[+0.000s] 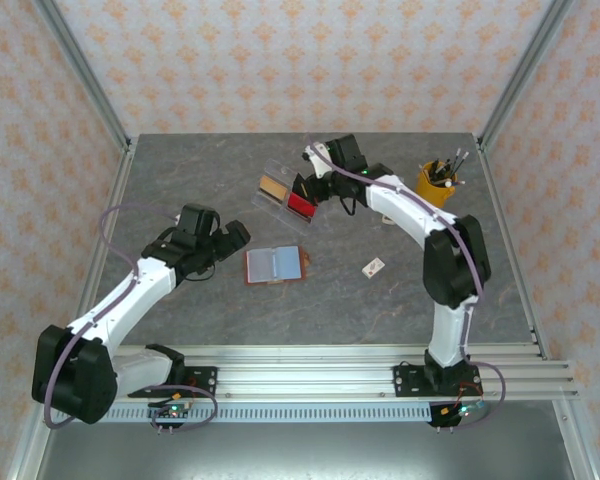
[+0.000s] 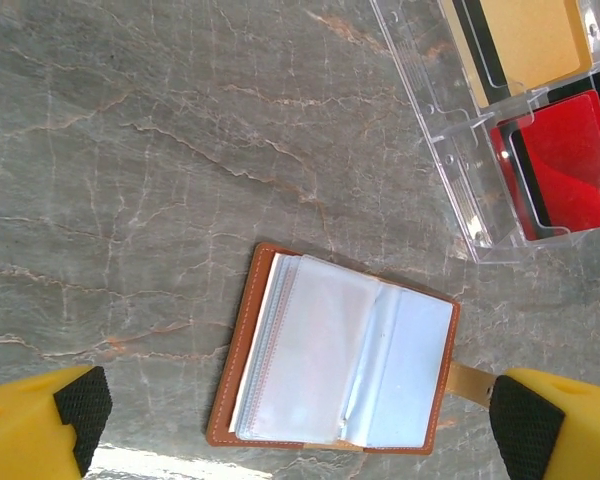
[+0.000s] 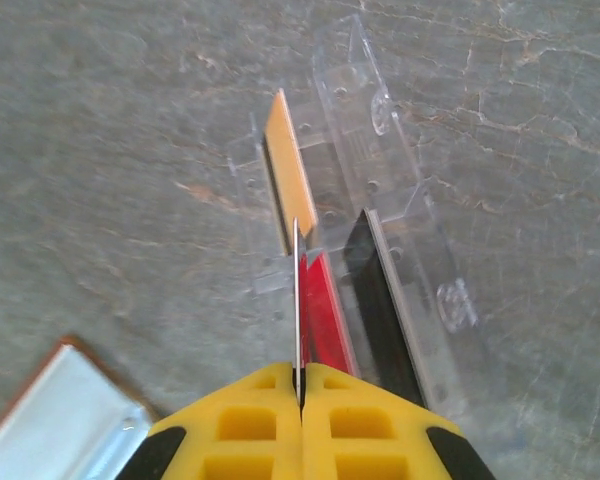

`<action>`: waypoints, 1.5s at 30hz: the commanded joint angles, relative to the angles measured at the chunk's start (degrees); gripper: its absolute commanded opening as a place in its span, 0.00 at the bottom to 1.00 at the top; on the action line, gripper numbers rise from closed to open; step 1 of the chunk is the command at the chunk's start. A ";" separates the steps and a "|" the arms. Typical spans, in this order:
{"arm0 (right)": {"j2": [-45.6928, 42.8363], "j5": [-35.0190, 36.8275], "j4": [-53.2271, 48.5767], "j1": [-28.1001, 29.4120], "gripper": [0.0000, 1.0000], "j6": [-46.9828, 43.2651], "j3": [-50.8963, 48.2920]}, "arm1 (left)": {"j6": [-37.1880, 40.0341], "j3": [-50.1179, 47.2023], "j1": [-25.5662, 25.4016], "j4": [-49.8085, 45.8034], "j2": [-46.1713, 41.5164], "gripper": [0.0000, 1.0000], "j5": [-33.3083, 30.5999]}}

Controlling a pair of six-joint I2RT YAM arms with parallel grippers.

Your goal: Take the credit cards out of the card holder

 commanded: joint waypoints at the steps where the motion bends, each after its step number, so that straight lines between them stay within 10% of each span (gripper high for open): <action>1: 3.62 1.06 -5.71 -0.47 0.00 -9.60 5.94 | 1.97 -0.71 0.76 -2.59 -1.15 1.00 -2.65; 23: 12.14 4.52 -10.91 -0.76 0.02 -20.20 16.73 | 1.79 -1.06 0.95 1.44 1.00 1.00 4.62; 45: 5.29 5.36 -9.07 -0.75 0.26 -10.22 12.92 | 2.74 -0.84 0.98 0.02 1.83 1.00 4.22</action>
